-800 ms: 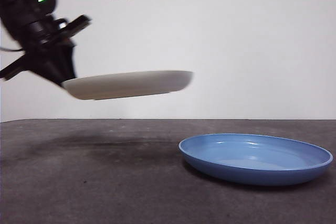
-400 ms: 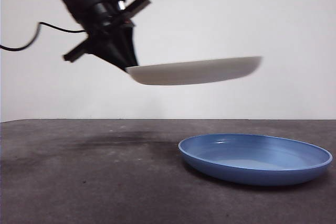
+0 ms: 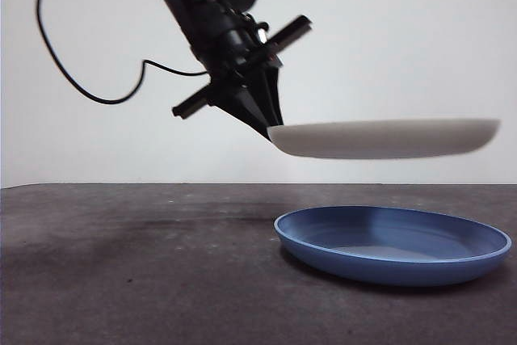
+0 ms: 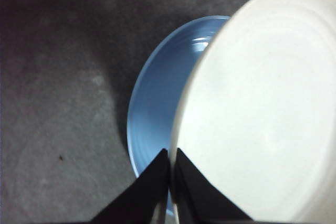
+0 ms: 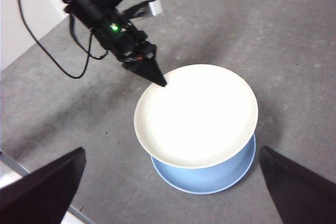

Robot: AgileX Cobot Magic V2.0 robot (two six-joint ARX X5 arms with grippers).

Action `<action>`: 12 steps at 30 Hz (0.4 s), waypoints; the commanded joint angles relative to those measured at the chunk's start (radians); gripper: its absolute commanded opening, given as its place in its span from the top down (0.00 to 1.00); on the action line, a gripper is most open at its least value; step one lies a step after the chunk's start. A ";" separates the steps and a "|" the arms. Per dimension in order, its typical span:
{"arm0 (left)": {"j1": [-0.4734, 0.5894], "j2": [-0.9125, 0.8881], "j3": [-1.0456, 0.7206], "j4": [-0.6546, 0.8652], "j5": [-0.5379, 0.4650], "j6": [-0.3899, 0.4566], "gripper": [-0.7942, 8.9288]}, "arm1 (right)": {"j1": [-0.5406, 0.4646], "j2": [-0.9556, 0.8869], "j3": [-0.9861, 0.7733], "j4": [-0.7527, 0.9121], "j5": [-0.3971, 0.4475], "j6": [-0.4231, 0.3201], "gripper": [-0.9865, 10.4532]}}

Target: Pick up the white plate, put it on the blue plate, put it on desk

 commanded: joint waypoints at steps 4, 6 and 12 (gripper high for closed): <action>-0.023 0.081 0.068 -0.021 -0.015 0.001 0.91 | 0.003 -0.007 0.024 -0.014 -0.002 -0.014 0.37; -0.028 0.097 0.068 -0.023 -0.015 0.001 0.91 | 0.003 -0.008 0.024 -0.013 -0.002 -0.016 0.37; -0.035 0.137 0.068 -0.040 -0.014 -0.002 0.91 | 0.003 -0.008 0.024 -0.012 -0.002 -0.016 0.37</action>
